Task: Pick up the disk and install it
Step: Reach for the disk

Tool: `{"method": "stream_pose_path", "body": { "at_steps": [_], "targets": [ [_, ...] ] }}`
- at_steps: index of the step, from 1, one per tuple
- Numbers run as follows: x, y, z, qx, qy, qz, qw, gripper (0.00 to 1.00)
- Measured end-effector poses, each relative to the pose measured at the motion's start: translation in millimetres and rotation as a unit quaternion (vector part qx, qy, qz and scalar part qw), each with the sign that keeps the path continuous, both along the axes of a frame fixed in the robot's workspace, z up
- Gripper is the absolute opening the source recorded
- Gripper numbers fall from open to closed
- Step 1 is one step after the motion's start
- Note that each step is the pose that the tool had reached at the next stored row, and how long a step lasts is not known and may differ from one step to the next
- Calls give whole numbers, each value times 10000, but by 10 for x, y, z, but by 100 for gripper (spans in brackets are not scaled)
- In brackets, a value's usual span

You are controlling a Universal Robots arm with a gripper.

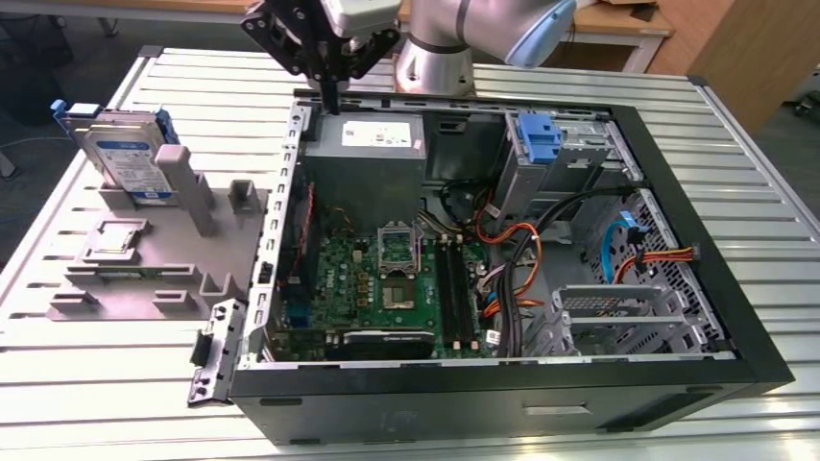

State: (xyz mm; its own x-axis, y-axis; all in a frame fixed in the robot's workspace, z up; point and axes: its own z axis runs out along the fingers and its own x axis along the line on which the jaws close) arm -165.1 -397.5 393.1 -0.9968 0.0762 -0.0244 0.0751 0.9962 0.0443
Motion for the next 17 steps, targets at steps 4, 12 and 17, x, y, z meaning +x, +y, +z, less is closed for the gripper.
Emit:
{"method": "stream_pose_path", "body": {
  "at_steps": [4, 12, 17],
  "targets": [
    [-11, 2, 0, 0, 0, 0, 10000, 10],
    [-31, 3, -3, 1, 0, 0, 10000, 10],
    [-67, 4, -3, 0, 0, 0, 10000, 10]
  ]
}}
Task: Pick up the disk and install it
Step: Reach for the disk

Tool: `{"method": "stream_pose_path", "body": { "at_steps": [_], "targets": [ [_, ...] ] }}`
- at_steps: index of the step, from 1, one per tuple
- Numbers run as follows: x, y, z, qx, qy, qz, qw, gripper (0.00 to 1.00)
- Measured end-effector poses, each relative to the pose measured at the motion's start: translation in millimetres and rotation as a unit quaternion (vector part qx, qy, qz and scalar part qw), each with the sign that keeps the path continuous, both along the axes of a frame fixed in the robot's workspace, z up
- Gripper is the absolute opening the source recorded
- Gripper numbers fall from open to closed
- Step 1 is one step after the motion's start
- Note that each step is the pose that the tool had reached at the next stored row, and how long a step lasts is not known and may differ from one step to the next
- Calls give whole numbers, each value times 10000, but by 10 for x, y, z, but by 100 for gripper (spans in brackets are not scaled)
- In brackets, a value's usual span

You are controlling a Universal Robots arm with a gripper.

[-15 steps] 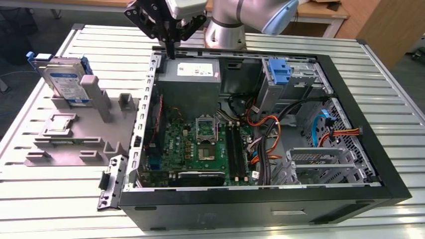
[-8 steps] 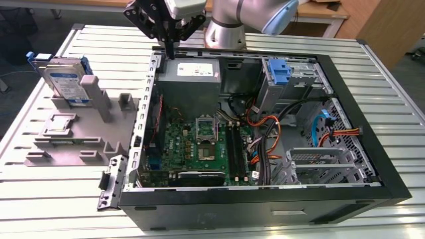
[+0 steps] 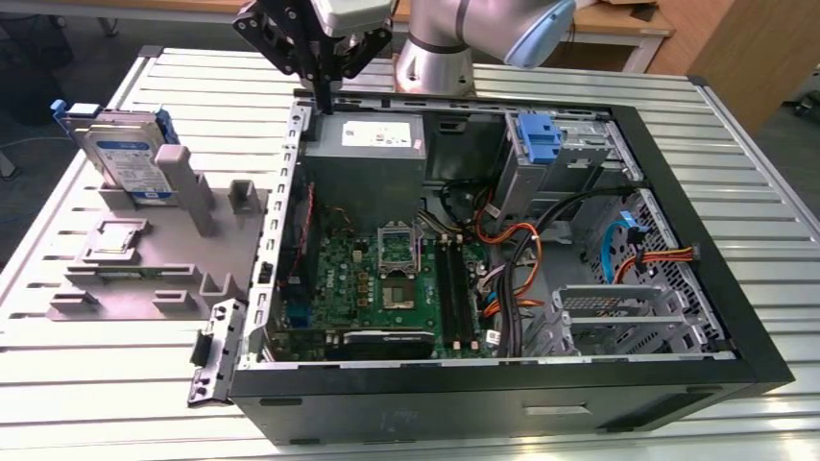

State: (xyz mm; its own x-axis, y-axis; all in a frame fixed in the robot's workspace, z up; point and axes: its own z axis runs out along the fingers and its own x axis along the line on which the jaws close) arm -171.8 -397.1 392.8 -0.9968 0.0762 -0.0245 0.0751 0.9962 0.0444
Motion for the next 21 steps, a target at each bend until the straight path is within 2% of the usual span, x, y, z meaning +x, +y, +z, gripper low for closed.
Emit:
{"method": "stream_pose_path", "body": {
  "at_steps": [9, 21],
  "targets": [
    [-76, 9, 0, 0, 0, 0, 10000, 10],
    [-112, 12, 0, 0, 0, 0, 10000, 10]
  ]
}}
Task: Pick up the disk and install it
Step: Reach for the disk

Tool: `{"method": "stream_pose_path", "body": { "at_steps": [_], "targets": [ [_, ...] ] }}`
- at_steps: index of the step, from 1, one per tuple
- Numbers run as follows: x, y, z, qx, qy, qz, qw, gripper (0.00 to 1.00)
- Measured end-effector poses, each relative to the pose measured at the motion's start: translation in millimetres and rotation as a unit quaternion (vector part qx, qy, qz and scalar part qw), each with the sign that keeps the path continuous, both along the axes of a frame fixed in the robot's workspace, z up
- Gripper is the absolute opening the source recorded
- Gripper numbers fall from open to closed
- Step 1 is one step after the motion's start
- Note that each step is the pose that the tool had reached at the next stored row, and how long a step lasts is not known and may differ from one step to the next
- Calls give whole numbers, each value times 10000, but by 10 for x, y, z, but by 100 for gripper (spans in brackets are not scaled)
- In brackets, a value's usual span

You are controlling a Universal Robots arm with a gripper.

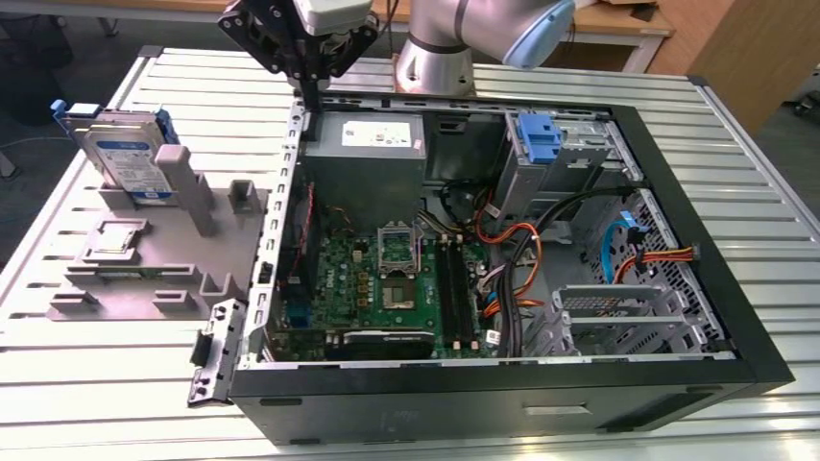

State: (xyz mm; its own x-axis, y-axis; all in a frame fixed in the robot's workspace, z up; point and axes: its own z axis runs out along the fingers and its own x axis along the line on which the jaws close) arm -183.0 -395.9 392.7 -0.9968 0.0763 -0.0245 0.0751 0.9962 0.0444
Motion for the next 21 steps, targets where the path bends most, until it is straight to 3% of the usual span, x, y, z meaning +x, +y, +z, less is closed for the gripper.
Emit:
{"method": "stream_pose_path", "body": {
  "at_steps": [21],
  "targets": [
    [-83, 10, -2, 0, 0, 0, 10000, 10]
  ]
}}
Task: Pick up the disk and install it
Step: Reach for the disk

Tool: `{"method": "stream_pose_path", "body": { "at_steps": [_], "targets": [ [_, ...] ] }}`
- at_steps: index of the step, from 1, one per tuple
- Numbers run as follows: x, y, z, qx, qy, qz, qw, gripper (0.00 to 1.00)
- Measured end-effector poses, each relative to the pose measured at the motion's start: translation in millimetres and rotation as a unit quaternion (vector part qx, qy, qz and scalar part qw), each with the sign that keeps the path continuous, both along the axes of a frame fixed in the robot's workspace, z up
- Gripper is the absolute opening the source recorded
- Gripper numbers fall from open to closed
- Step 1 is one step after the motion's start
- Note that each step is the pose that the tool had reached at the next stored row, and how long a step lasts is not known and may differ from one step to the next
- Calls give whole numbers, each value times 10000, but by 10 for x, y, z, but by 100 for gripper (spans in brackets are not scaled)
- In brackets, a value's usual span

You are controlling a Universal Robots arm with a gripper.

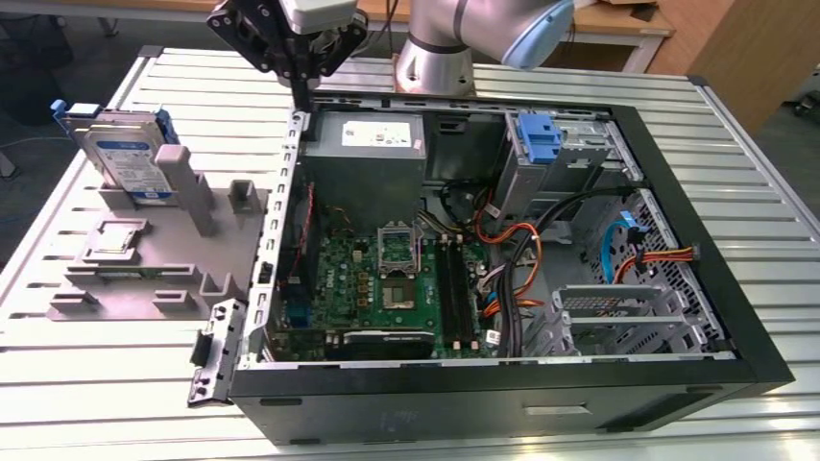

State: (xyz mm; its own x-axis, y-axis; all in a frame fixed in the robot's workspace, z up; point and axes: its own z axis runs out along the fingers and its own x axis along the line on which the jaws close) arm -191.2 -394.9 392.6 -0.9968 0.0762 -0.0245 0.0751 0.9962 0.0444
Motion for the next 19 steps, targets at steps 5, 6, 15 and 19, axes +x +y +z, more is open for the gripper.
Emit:
{"method": "stream_pose_path", "body": {
  "at_steps": [5, 6, 15, 19],
  "targets": [
    [-24, 1, 0, 0, 0, 0, 10000, 10],
    [-30, 2, 0, 0, 0, 0, 10000, 10],
    [-78, 10, 0, 0, 0, 0, 10000, 10],
    [-88, 10, 0, 0, 0, 0, 10000, 10]
  ]
}}
